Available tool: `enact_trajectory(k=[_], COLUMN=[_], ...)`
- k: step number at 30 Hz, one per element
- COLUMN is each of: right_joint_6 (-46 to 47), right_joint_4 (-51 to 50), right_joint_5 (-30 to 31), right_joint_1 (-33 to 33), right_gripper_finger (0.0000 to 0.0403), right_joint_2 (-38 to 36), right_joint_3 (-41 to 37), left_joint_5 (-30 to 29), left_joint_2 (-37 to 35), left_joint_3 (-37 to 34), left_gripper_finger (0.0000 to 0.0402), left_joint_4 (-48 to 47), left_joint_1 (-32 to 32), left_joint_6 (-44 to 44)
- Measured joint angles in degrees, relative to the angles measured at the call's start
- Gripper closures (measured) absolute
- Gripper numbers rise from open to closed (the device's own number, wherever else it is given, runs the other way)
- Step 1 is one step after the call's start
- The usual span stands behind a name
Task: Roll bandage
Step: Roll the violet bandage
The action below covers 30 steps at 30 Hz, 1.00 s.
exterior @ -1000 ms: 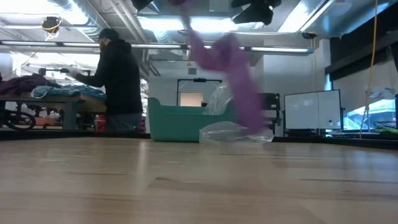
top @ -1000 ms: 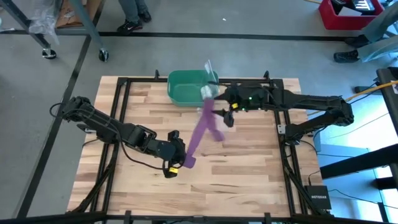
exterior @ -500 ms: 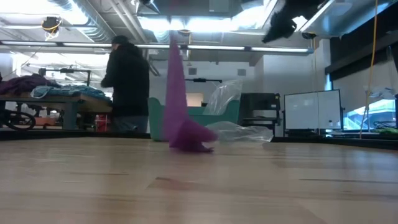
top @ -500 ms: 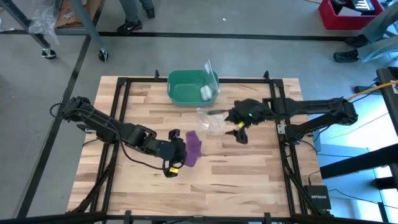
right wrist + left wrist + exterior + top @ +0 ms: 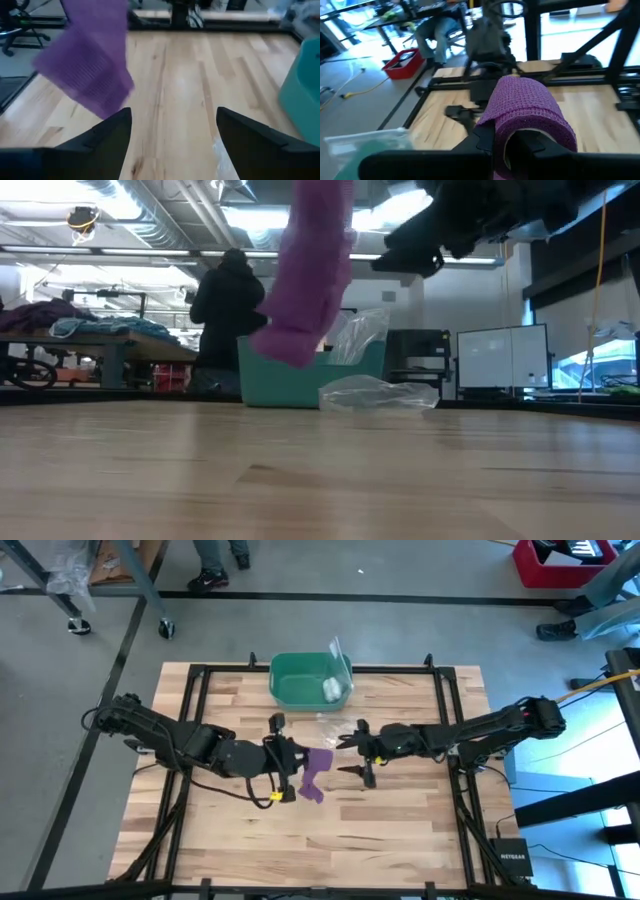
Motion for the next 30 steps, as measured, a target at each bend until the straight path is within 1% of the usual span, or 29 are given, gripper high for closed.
enact_trajectory(k=[2, 6, 9, 12, 17, 20, 22, 24, 27, 29, 30], right_joint_6=[0.4, 1.6, 1.5, 0.0, -4.0, -9.0, -13.0, -15.3, -15.7, -14.8, -14.6], right_joint_4=[-0.3, 1.3, 5.0, 10.9, 18.9, 19.5, 20.2, 20.8, 21.0, 20.4, 21.0], right_joint_5=[-0.4, -3.3, -2.4, 1.5, 12.6, 19.0, 21.0, 20.7, 18.2, 17.3, 16.4], right_joint_1=[0.1, 1.9, 4.2, 6.1, 6.3, 6.2, 6.2, 6.2, 5.5, 5.2, 5.2], right_gripper_finger=[0.0109, 0.0109, 0.0109, 0.0109, 0.0109, 0.0109, 0.0109, 0.0109, 0.0116, 0.0136, 0.0152], right_joint_2=[1.5, 2.8, 3.5, 5.2, 10.1, 10.7, 10.7, 10.7, 11.2, 11.6, 11.8], right_joint_3=[0.0, 0.0, 0.0, 0.0, 0.0, 0.0, 0.0, 0.0, 0.0, 0.0, 0.0], left_joint_5=[-0.2, -0.4, -0.3, -0.3, -0.3, -0.3, -0.3, -0.3, -0.3, -0.3, -0.3], left_joint_2=[0.0, 0.0, 0.0, 0.0, 0.0, 0.0, 0.0, 0.0, 0.0, 0.0, 0.0], left_joint_3=[0.0, 0.0, 0.0, 0.0, 0.0, 0.0, 0.0, 0.0, 0.0, 0.0, 0.0], left_gripper_finger=[0.0380, 0.0380, 0.0380, 0.0380, 0.0380, 0.0380, 0.0380, 0.0380, 0.0380, 0.0380, 0.0380], left_joint_4=[-0.1, -0.5, -0.4, -0.2, 0.0, 0.0, 0.0, 0.2, 0.3, 0.3, 0.3], left_joint_1=[0.8, 1.8, 2.2, 2.3, 2.3, 2.3, 2.3, 2.3, 2.3, 2.3, 2.3], left_joint_6=[-0.4, -0.7, -0.7, -0.8, -0.9, -0.9, -0.6, -0.3, 0.0, 0.0, 0.0])
